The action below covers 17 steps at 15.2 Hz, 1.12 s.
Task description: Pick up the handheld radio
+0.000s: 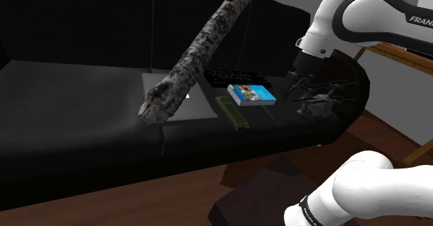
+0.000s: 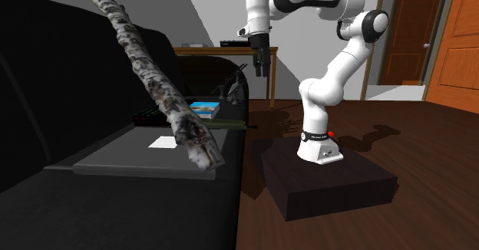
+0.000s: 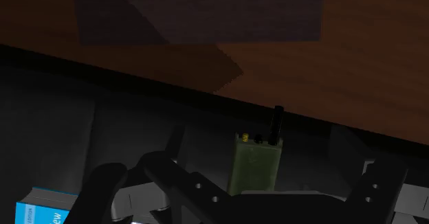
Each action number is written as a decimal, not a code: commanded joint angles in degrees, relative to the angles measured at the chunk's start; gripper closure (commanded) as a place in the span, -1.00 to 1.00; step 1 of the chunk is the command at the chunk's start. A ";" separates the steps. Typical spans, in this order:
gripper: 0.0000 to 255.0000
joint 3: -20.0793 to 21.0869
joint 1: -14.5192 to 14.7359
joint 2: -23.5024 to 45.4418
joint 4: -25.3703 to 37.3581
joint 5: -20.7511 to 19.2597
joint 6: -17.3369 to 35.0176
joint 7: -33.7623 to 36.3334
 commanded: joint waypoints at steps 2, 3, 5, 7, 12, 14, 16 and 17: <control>-1.00 0.60 -0.07 0.74 -1.13 0.28 2.40 0.76; -1.00 1.20 -0.14 1.58 -2.16 0.54 4.82 1.51; -1.00 2.41 -0.28 3.59 -3.97 1.01 9.71 3.02; -1.00 3.61 -0.45 6.02 -5.41 1.39 14.64 4.55; -1.00 6.57 -1.13 13.80 -7.33 1.72 26.94 8.54; -1.00 7.73 -1.55 17.52 -7.40 1.49 31.75 10.28; -1.00 8.85 -2.05 21.52 -7.09 0.96 36.42 12.18; -1.00 9.41 -2.35 23.60 -6.78 0.57 38.69 13.19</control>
